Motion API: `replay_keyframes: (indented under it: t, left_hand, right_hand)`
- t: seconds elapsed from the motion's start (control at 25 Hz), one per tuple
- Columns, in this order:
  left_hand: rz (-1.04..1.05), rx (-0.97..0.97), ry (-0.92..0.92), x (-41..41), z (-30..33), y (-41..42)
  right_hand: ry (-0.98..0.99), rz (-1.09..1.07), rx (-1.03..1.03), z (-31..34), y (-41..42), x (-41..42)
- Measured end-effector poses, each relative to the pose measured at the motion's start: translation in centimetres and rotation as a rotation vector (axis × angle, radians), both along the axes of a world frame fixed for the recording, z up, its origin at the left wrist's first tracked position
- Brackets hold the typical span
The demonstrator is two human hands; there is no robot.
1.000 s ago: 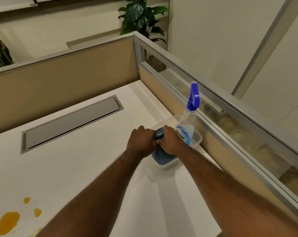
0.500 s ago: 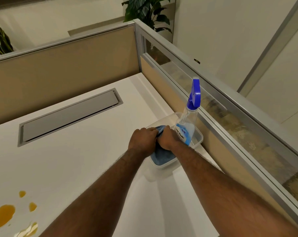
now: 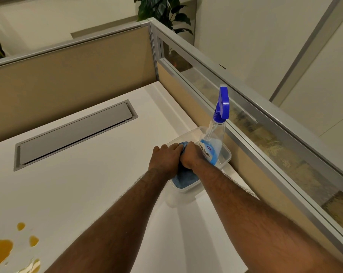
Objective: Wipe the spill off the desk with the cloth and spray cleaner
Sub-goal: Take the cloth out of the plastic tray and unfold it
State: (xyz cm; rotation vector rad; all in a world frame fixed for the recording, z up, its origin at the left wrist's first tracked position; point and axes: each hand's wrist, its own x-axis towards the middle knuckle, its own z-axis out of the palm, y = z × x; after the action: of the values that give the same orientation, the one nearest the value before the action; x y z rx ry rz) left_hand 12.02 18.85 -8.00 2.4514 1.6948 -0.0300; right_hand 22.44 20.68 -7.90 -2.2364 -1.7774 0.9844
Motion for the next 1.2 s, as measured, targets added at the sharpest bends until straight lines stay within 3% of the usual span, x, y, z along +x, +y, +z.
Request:
replay_keyframes:
  t: [0.24, 0.64, 0.88, 1.04, 1.2]
  left_hand:
    - [-0.011, -0.002, 0.036, 0.7, 0.5, 1.2]
    - [0.118, 0.029, -0.259, -1.0, 1.5, 1.0]
    - [0.126, 0.124, -0.695, -3.6, 3.5, -1.0]
    - [0.387, -0.116, -1.053, -3.9, 5.5, -3.1]
    - [0.474, -0.212, -1.322, -4.8, 7.9, -4.3]
  right_hand:
    - [0.050, -0.014, 0.118, -0.4, -0.4, -0.2]
    - [-0.018, 0.066, 0.214, 1.1, -2.1, 0.1]
    - [0.064, 0.124, 0.371, 5.3, -3.8, 0.9]
    - [0.341, 0.013, 0.490, 9.6, -4.7, 0.5]
    - [0.466, 0.033, 0.595, 13.4, -4.5, -0.8]
